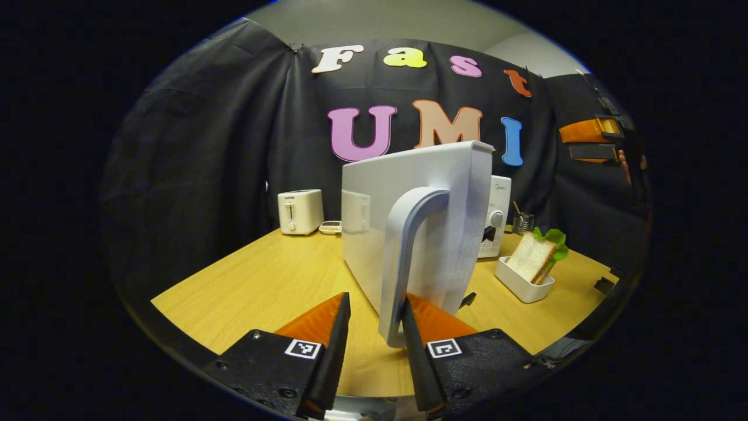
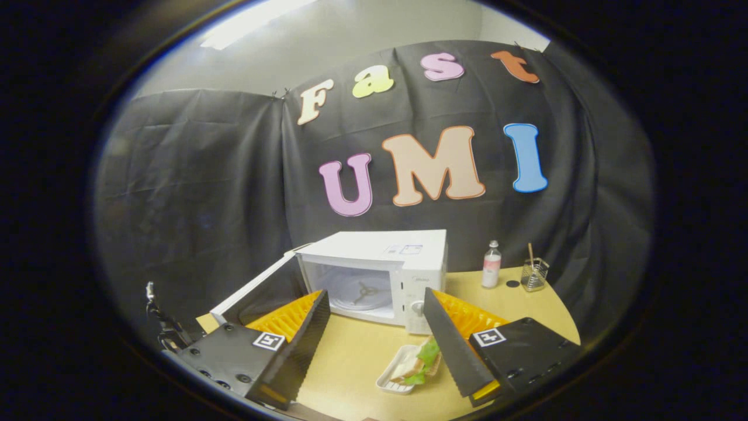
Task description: Open the microwave oven with the left hand, put the food in, and close the microwave oven.
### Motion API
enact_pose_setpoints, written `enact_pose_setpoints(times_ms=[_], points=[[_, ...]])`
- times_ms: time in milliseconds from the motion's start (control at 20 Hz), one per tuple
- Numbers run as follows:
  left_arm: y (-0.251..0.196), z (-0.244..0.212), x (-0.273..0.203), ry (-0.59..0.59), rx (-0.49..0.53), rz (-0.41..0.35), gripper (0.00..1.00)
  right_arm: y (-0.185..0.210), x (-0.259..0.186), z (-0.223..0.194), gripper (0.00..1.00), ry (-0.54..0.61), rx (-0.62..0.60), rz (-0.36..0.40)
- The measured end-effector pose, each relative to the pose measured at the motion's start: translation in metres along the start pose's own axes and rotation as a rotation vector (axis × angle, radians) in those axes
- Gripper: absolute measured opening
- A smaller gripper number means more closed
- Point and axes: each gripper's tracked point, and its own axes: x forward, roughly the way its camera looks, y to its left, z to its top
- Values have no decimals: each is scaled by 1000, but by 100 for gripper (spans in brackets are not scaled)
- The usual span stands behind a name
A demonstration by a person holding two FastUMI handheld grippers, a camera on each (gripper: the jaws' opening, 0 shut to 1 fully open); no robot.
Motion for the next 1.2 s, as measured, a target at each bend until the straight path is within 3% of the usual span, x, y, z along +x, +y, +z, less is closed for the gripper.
enact_pose_setpoints(times_ms=[100, 250, 300, 350, 500, 950, 1200], points=[[22, 7, -7, -28, 9, 53, 65, -1, 2, -4, 94, 9, -2, -6], [48, 15, -16, -59, -16, 105, 94, -5, 6, -10, 94, 19, 3, -14], [53, 15, -17, -63, -31, 112, 97, -7, 7, -14, 100, 26, 6, -17], [58, 15, -19, -61, -47, 121, 99, -10, 8, -17, 94, 32, 10, -23], [81, 13, -27, -60, -59, 174, 100, -20, 8, -26, 94, 54, 27, -35], [185, 6, -70, -54, -71, 426, 97, -60, 19, -63, 94, 149, 92, -90], [197, 32, -87, -106, -130, 477, 97, -76, 30, -100, 94, 260, 144, -91]])
